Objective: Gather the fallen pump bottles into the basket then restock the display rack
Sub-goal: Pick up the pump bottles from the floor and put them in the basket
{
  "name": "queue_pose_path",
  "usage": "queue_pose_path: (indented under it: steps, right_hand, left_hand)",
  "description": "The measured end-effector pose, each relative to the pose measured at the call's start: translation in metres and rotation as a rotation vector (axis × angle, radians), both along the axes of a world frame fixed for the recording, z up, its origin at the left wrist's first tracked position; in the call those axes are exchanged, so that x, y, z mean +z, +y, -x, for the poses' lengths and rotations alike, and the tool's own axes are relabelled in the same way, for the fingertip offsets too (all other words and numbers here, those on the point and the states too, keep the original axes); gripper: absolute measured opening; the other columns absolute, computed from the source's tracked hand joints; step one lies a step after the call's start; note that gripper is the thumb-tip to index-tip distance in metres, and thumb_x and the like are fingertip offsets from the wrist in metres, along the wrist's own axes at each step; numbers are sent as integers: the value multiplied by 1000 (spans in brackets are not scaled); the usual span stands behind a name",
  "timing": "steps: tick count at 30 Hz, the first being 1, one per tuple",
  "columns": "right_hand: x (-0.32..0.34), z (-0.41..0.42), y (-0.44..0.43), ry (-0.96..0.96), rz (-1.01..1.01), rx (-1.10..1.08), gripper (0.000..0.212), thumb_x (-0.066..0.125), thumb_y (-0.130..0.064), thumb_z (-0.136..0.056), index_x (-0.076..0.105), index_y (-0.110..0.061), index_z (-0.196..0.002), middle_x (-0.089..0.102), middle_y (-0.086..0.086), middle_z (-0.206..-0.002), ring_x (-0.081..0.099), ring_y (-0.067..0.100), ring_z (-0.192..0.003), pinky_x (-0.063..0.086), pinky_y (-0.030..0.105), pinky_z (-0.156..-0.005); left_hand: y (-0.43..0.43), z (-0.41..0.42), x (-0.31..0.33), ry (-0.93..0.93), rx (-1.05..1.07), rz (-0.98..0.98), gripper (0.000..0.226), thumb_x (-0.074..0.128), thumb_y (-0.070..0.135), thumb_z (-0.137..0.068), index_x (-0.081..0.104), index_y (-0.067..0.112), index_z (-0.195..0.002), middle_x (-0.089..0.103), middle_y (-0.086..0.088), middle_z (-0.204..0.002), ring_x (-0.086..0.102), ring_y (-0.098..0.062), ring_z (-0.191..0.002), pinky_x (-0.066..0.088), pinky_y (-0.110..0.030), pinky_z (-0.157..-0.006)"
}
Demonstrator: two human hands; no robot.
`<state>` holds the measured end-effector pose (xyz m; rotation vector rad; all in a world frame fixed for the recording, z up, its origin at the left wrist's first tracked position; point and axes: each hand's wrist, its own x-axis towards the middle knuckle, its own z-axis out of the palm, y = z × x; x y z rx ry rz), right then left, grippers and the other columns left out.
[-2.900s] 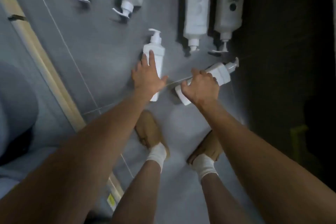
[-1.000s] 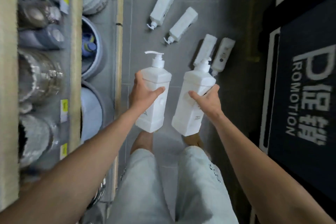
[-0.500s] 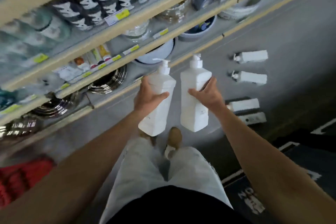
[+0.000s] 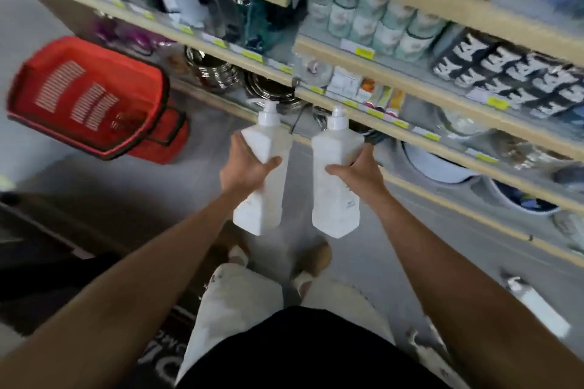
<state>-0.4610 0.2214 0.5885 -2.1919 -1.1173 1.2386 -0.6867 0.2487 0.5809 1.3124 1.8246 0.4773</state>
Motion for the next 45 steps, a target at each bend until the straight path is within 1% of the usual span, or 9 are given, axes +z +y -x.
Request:
queue_pose_path:
  steps: [6,11,14,17,22,27,34,38,45]
  right_hand:
    - [23,150,51,-33,-103,280,72,79,-35,-69,35,-14,-121,53,-1,-112,56,25,-107,45,35,-87]
    - [32,271,82,-6,-128,429,72,80,-37,-65,36,-18,-119,56,-1,-119,56,26,-110,46,42,-95]
    - [34,341,98,-8,-131,470,73,80,-37,-66,36,-15,-120,54,-1,-115,55,27,-110,46,43,-95]
    - [34,409,121,-13,-151,499,73,80,-35,-66,38,-13,-121,49,-4,-108,55,25,-110,45,36,-91]
    - [35,503,157,14,-182,565,73,79,-35,-67,35,-14,-121,54,3,-123,55,26,-111,45,36,-89]
    - [32,571,180,23,-188,628,75,79,-38,-65,35,-15,-121,56,3,-120,56,27,-109,46,37,-89]
    - [21,637,235,52,-160,655,74,77,-35,-69,32,-15,-125,52,0,-117,53,20,-100,44,34,-79]
    - [5,667,281,64,-159,674,79,77,-33,-68,26,-19,-128,50,0,-121,55,24,-109,47,38,-83]
    - [-39,728,391,44,-104,663,86,79,-31,-66,23,-20,-130,49,3,-130,53,27,-115,40,32,-84]
  left_hand:
    - [-5,137,19,32,263,-117,78,73,48,-70,28,22,-128,47,10,-124,53,-24,-115,42,-41,-93]
    - [-8,243,23,29,420,-91,81,70,55,-66,26,28,-128,52,8,-128,56,-26,-113,44,-46,-95]
    - [-6,302,22,22,488,-75,81,70,56,-65,25,30,-126,52,12,-119,58,-25,-109,46,-46,-95]
    - [5,362,21,-2,536,-89,79,71,56,-65,24,34,-124,48,15,-109,58,-23,-106,48,-49,-95]
    - [30,440,24,-35,634,-149,78,72,53,-68,24,32,-126,46,14,-110,56,-19,-105,49,-49,-93]
    - [47,495,18,-46,708,-161,80,71,59,-65,23,36,-124,49,14,-113,57,-16,-101,51,-49,-91]
    - [104,558,8,-39,720,-176,81,73,54,-68,22,33,-127,51,9,-119,57,-16,-104,52,-45,-90]
    - [151,595,-4,-1,744,-122,82,74,51,-67,21,33,-128,48,13,-115,56,-16,-100,53,-46,-88]
    - [252,658,-44,0,790,-37,86,74,50,-68,18,33,-130,50,9,-121,57,-21,-103,50,-44,-86]
